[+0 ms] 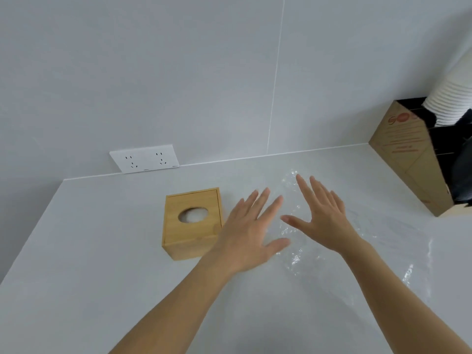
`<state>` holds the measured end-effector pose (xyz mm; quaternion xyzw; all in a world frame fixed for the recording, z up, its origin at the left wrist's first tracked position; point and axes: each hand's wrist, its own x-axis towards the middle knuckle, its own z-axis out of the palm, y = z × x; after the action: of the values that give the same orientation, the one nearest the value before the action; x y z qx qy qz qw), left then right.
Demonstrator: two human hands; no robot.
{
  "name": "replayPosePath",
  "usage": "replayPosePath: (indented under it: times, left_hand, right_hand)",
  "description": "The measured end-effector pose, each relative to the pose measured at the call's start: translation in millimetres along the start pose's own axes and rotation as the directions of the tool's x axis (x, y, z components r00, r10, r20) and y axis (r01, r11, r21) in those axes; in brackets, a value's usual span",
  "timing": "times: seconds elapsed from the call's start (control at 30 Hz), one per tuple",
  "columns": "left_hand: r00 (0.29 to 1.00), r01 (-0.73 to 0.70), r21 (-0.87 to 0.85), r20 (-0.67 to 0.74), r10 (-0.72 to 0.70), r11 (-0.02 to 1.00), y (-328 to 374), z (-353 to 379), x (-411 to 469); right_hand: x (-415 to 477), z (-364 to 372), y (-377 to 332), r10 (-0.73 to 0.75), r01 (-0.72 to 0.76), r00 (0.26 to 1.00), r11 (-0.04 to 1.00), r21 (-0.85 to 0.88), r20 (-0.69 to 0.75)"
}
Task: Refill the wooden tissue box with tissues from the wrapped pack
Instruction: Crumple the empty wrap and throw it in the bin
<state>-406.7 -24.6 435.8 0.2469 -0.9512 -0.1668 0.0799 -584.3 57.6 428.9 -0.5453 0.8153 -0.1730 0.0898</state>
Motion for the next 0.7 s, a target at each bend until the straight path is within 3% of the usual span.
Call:
replayPosePath:
  times: [0.17, 0.47, 0.7]
  left_hand:
    - [0.991, 0.087, 0.09, 0.096, -0.096, 0.992, 17, 55, 20]
    - [0.959, 0.255, 0.129, 0.09, -0.268, 0.958, 39, 100, 52]
    - [0.893, 0.393, 0.102, 0.196, -0.406, 0.914, 44, 119, 60]
  right_hand:
    - [-16, 6, 54, 0.083, -0.078, 0.996, 0.989, -0.129, 0.039]
    - [-24, 6, 125, 0.131, -0.116, 0.987, 0.98, -0.165, 0.087]
    - [-23, 17, 148, 0.169, -0.149, 0.977, 0.977, -0.155, 0.13]
